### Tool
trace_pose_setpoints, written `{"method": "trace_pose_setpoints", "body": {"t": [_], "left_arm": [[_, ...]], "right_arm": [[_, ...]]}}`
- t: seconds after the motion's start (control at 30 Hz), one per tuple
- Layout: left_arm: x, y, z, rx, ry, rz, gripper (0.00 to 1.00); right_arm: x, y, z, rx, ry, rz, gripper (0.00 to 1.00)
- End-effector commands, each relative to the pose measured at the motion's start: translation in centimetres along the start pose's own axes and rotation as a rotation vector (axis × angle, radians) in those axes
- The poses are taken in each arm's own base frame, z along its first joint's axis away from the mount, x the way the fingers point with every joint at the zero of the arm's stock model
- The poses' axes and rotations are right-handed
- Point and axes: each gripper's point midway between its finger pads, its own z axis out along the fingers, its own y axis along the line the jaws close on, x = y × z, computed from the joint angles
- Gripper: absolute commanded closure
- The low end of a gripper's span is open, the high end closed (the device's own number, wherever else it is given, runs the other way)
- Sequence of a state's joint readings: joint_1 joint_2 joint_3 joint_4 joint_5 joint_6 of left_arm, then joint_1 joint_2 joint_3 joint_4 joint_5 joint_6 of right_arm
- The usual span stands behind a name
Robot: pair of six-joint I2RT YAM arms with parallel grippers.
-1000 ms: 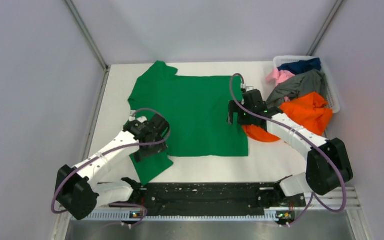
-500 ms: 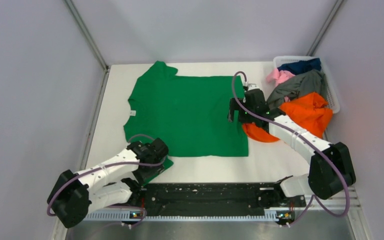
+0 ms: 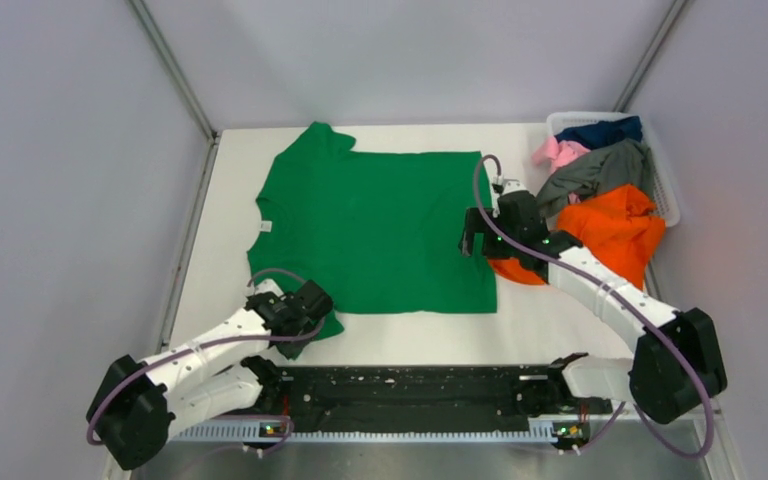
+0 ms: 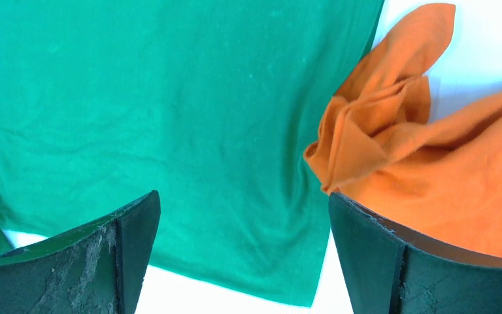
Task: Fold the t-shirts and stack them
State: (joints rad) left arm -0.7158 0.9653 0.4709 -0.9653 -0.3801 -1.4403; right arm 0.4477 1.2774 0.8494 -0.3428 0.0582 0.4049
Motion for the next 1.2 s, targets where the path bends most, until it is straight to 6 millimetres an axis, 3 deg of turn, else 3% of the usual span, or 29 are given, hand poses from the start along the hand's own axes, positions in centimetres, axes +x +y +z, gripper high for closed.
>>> {"method": "trace_pose_setpoints", "body": {"t": [0.0,0.17,0.2,0.47,0.6,0.7,0.9,1.07,1.17], "left_arm": [[-1.4,-0.6,0.4,0.038,-0.078,-0.036,0.62],[-1.6,-0.9,0.4,0.058,-0.088,-0.028,0.97],[-1.5,-0.9,0.4,0.058,-0.087,-0.025,1.00],[-1.4,-1.1,-0.4,0.120,-0.071,-0.030,1.00],[-2.1,-2.5,-1.6,0.197,-0.088,-0.024,1.00],[-2.5,-3.1,-2.2,0.222,-0.098,-0.024,1.00],[-3.5,-3.5,-3.1,0.232,-0.133,-0.030,1.00],[-4.6,-4.1,-3.6,0.261,-0.177,-0.050,1.00],[-5.3,-4.0,-3.9,0.258,-0.209,-0.060,1.00]], "right_arm": [[0.2,0.4,-2.3,-0.044,-0.030,0.018,0.01],[2.4,-0.7,-4.3,-0.030,-0.003,0.025,0.02],[2.9,-0.8,-4.7,-0.032,0.007,0.030,0.01],[10.0,-1.4,-6.2,-0.031,0.212,0.067,0.10],[13.0,-1.9,-5.6,0.047,0.258,0.050,0.13],[13.7,-2.8,-4.2,0.104,0.238,0.082,0.20],[13.8,-2.5,-1.5,0.092,0.203,0.085,0.33],[14.6,-2.1,-0.4,0.070,0.239,0.072,0.52],[14.2,-2.2,0.2,0.077,0.217,0.066,0.75]]}}
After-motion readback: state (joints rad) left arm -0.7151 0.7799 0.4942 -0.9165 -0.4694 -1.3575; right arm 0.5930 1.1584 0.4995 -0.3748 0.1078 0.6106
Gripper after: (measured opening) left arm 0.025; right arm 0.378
